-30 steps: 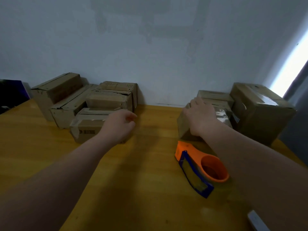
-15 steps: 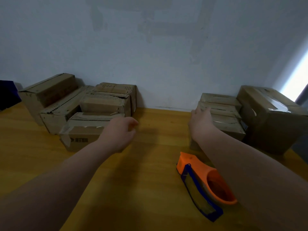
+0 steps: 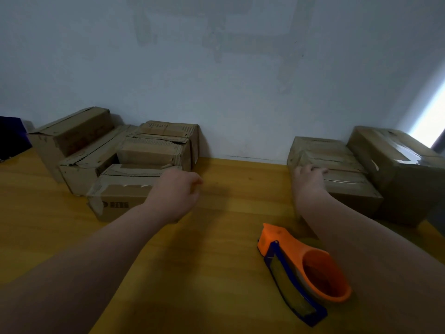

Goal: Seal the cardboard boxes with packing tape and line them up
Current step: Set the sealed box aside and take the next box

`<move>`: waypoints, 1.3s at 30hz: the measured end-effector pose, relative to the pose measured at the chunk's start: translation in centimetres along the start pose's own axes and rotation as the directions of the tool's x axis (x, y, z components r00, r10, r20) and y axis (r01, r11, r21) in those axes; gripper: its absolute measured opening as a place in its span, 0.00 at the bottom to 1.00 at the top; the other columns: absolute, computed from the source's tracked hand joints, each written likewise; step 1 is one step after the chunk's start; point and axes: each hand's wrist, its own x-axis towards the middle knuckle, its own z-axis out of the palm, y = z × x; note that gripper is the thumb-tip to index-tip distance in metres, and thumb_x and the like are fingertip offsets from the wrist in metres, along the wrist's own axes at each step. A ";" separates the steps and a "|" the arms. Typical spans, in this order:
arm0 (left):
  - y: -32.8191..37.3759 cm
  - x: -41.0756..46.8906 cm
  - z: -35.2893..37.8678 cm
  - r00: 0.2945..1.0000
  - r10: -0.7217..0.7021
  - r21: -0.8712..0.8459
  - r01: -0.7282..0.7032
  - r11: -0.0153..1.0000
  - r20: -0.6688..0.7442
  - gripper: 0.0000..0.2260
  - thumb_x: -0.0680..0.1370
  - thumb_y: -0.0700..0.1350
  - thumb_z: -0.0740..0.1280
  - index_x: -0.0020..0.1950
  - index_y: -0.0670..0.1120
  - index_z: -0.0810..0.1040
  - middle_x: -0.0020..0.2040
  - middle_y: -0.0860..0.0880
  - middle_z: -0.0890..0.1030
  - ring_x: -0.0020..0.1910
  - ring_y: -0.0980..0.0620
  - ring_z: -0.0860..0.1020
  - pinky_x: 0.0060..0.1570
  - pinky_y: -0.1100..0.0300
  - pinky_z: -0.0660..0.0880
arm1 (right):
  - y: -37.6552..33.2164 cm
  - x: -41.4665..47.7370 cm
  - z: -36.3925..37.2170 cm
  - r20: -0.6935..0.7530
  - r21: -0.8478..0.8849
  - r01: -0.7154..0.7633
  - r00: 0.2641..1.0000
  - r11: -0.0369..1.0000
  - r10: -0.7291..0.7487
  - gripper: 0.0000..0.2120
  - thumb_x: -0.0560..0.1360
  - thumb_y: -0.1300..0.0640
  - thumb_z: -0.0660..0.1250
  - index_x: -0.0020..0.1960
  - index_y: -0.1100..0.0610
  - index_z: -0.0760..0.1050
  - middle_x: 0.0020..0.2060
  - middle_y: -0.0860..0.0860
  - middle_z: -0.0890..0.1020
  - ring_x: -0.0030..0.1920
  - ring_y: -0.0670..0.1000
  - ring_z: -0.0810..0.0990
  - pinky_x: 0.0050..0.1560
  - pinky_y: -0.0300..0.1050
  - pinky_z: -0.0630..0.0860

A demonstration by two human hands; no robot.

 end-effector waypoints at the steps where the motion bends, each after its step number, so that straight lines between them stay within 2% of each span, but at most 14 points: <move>1: 0.0 -0.1 0.0 1.000 0.013 0.017 -0.013 1.000 -0.007 0.15 0.78 0.45 0.62 0.64 0.50 0.77 0.54 0.47 0.80 0.56 0.48 0.74 0.57 0.54 0.71 | 0.2 -0.1 0.1 -0.004 0.007 0.000 1.000 1.000 0.000 0.37 0.73 0.56 0.73 0.75 0.58 0.58 0.71 0.63 0.61 0.70 0.65 0.63 0.64 0.62 0.70; 6: 0.0 -0.1 0.0 0.998 0.065 0.075 -0.063 0.995 -0.018 0.16 0.78 0.44 0.61 0.65 0.49 0.76 0.56 0.48 0.80 0.58 0.49 0.73 0.60 0.55 0.68 | 0.5 -0.6 -0.3 0.039 0.089 -0.033 0.999 0.996 0.030 0.36 0.73 0.56 0.72 0.75 0.59 0.58 0.69 0.62 0.63 0.70 0.64 0.62 0.65 0.62 0.69; 10: -1.5 0.4 0.7 0.996 0.093 0.154 -0.091 0.984 -0.005 0.19 0.76 0.44 0.59 0.65 0.51 0.75 0.62 0.51 0.78 0.62 0.51 0.72 0.68 0.50 0.64 | 0.9 -1.8 -2.2 0.088 0.172 0.031 0.995 0.985 -0.047 0.29 0.79 0.53 0.60 0.76 0.60 0.56 0.73 0.63 0.58 0.74 0.63 0.56 0.70 0.63 0.62; 14: -2.8 0.2 0.3 0.999 -0.029 0.201 0.024 0.979 0.020 0.22 0.77 0.48 0.60 0.72 0.52 0.67 0.71 0.50 0.69 0.70 0.46 0.65 0.71 0.45 0.60 | 0.9 -3.7 -5.4 0.029 0.258 0.124 0.990 0.958 -0.136 0.24 0.80 0.55 0.58 0.75 0.59 0.60 0.74 0.62 0.59 0.74 0.63 0.56 0.68 0.62 0.64; 16: -3.5 0.0 0.1 0.992 -0.122 0.227 0.110 0.968 0.037 0.26 0.77 0.56 0.60 0.74 0.53 0.62 0.74 0.48 0.64 0.72 0.44 0.61 0.71 0.43 0.58 | 0.4 -4.7 -6.9 -0.036 0.308 0.187 0.982 0.933 -0.185 0.21 0.80 0.57 0.58 0.72 0.60 0.64 0.72 0.61 0.63 0.72 0.61 0.60 0.66 0.58 0.68; 18: -4.2 -0.3 -0.2 0.968 -0.232 0.239 0.204 0.949 0.094 0.33 0.76 0.66 0.57 0.77 0.53 0.56 0.77 0.45 0.58 0.74 0.42 0.56 0.72 0.40 0.53 | -0.3 -5.6 -8.2 -0.144 0.382 0.258 0.965 0.887 -0.219 0.18 0.79 0.60 0.58 0.68 0.58 0.69 0.66 0.58 0.70 0.67 0.59 0.65 0.58 0.52 0.73; 20: -5.0 -0.7 -0.5 0.935 -0.326 0.218 0.292 0.931 0.140 0.40 0.71 0.75 0.49 0.78 0.54 0.53 0.78 0.44 0.53 0.76 0.40 0.52 0.72 0.37 0.50 | -1.3 -6.3 -9.2 -0.229 0.478 0.319 0.945 0.818 -0.235 0.17 0.78 0.62 0.58 0.66 0.56 0.71 0.61 0.55 0.73 0.63 0.56 0.68 0.46 0.48 0.72; 22: -5.8 -1.1 -0.9 0.905 -0.406 0.197 0.378 0.905 0.130 0.43 0.67 0.76 0.42 0.77 0.56 0.53 0.78 0.45 0.51 0.76 0.39 0.49 0.71 0.34 0.48 | -2.3 -7.1 -10.0 -0.275 0.552 0.372 0.926 0.746 -0.258 0.18 0.78 0.63 0.58 0.67 0.55 0.70 0.60 0.54 0.73 0.61 0.55 0.69 0.43 0.46 0.69; 25: -7.2 -1.5 -1.4 0.828 -0.553 0.129 0.541 0.831 0.092 0.33 0.74 0.73 0.46 0.76 0.60 0.55 0.79 0.45 0.48 0.76 0.36 0.46 0.70 0.32 0.46 | -3.5 -7.9 -10.9 -0.320 0.633 0.409 0.911 0.657 -0.259 0.19 0.76 0.63 0.59 0.66 0.53 0.72 0.56 0.54 0.76 0.56 0.55 0.73 0.39 0.46 0.69; 27: -8.1 -1.7 -1.5 0.795 -0.595 0.092 0.588 0.804 0.119 0.30 0.75 0.72 0.49 0.75 0.63 0.57 0.78 0.44 0.50 0.74 0.34 0.49 0.69 0.32 0.51 | -4.2 -8.4 -11.4 -0.335 0.704 0.430 0.903 0.565 -0.270 0.22 0.76 0.63 0.60 0.69 0.52 0.69 0.59 0.53 0.75 0.58 0.55 0.73 0.42 0.47 0.72; 30: -8.3 -2.4 -1.8 0.804 -0.575 0.076 0.571 0.818 0.153 0.30 0.73 0.73 0.51 0.74 0.65 0.58 0.77 0.45 0.53 0.72 0.34 0.55 0.67 0.36 0.60 | -4.9 -9.1 -11.8 -0.350 0.803 0.442 0.893 0.401 -0.284 0.29 0.76 0.61 0.60 0.75 0.47 0.61 0.66 0.53 0.72 0.62 0.55 0.73 0.51 0.48 0.75; 34: -6.1 -4.1 -1.8 0.839 -0.516 0.067 0.513 0.856 0.173 0.29 0.74 0.72 0.52 0.73 0.65 0.59 0.76 0.46 0.54 0.71 0.35 0.56 0.66 0.39 0.61 | -4.9 -10.7 -11.7 -0.330 0.919 0.375 0.901 0.124 -0.281 0.32 0.78 0.56 0.61 0.78 0.47 0.52 0.70 0.51 0.69 0.63 0.54 0.73 0.57 0.47 0.75; 37: -3.8 -6.0 -1.5 0.877 -0.452 0.084 0.444 0.892 0.162 0.28 0.74 0.72 0.52 0.73 0.66 0.58 0.77 0.47 0.53 0.71 0.37 0.56 0.66 0.41 0.61 | -4.8 -12.4 -11.0 -0.313 0.950 0.302 0.920 -0.082 -0.234 0.26 0.78 0.52 0.63 0.75 0.49 0.62 0.67 0.49 0.73 0.60 0.52 0.75 0.56 0.47 0.76; 39: -2.4 -7.5 -1.3 0.899 -0.408 0.092 0.398 0.913 0.160 0.28 0.74 0.72 0.50 0.73 0.66 0.57 0.76 0.47 0.54 0.70 0.38 0.57 0.66 0.43 0.61 | -4.7 -13.9 -10.1 -0.312 0.950 0.306 0.932 -0.062 -0.185 0.19 0.77 0.50 0.63 0.67 0.51 0.72 0.60 0.49 0.78 0.56 0.51 0.77 0.55 0.50 0.77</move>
